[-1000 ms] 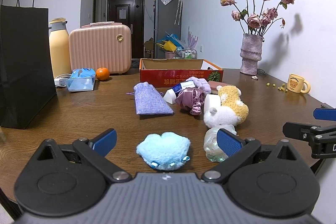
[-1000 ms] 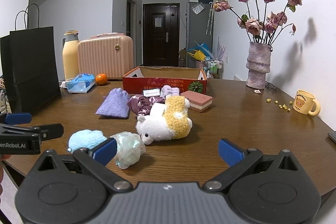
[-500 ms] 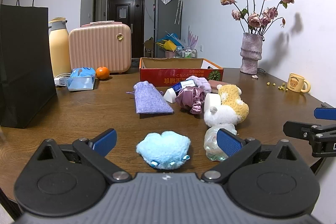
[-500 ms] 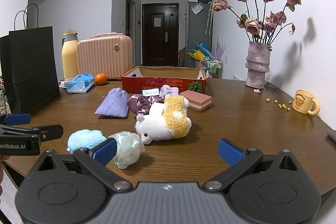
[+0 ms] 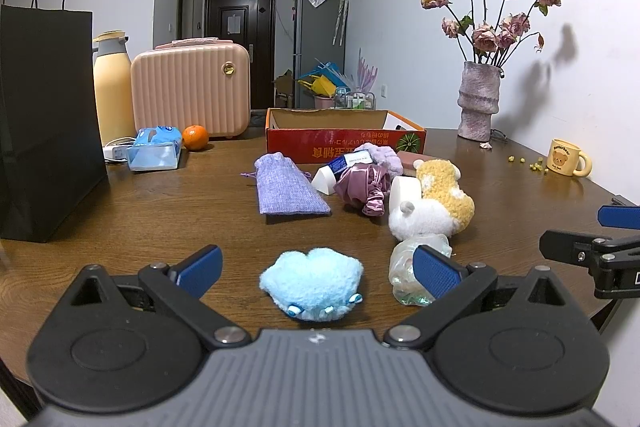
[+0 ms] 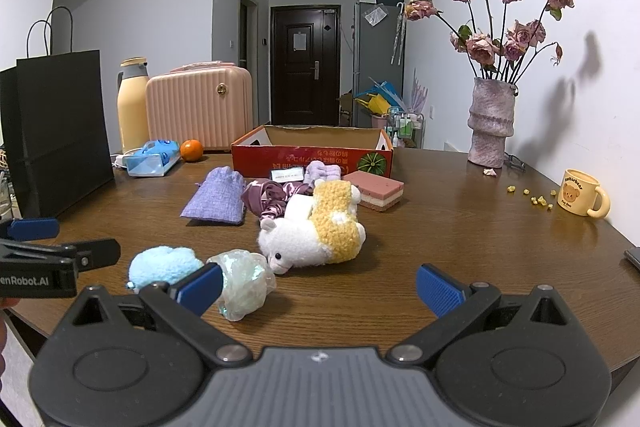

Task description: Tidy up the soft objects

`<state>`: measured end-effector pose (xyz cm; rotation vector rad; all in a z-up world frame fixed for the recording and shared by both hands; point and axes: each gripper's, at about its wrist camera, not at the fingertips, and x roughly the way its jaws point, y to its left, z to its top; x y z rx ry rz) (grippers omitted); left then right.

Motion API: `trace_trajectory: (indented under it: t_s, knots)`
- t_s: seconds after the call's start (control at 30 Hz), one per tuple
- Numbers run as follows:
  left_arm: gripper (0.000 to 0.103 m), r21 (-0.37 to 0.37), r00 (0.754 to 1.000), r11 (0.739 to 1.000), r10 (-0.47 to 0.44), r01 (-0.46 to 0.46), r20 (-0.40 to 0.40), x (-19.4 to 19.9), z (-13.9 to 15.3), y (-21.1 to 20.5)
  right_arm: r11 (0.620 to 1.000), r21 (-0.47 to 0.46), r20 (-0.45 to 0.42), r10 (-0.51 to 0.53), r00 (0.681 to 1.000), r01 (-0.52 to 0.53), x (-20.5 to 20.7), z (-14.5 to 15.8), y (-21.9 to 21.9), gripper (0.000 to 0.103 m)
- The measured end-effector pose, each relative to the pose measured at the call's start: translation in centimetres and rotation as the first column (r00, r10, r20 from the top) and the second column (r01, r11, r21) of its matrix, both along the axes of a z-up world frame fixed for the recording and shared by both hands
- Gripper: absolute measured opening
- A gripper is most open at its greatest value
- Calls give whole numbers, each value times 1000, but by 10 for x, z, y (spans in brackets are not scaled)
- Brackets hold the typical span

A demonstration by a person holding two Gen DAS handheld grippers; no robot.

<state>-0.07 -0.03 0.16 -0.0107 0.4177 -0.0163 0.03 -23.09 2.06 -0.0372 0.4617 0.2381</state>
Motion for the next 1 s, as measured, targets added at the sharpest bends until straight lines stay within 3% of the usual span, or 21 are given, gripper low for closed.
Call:
trace_trajectory:
  t_s: [1.0]
  knots:
    - [103, -13, 999, 1000, -19, 18, -51, 16, -13, 2, 1000, -11, -30, 2, 1000, -2, 16, -8, 8, 103]
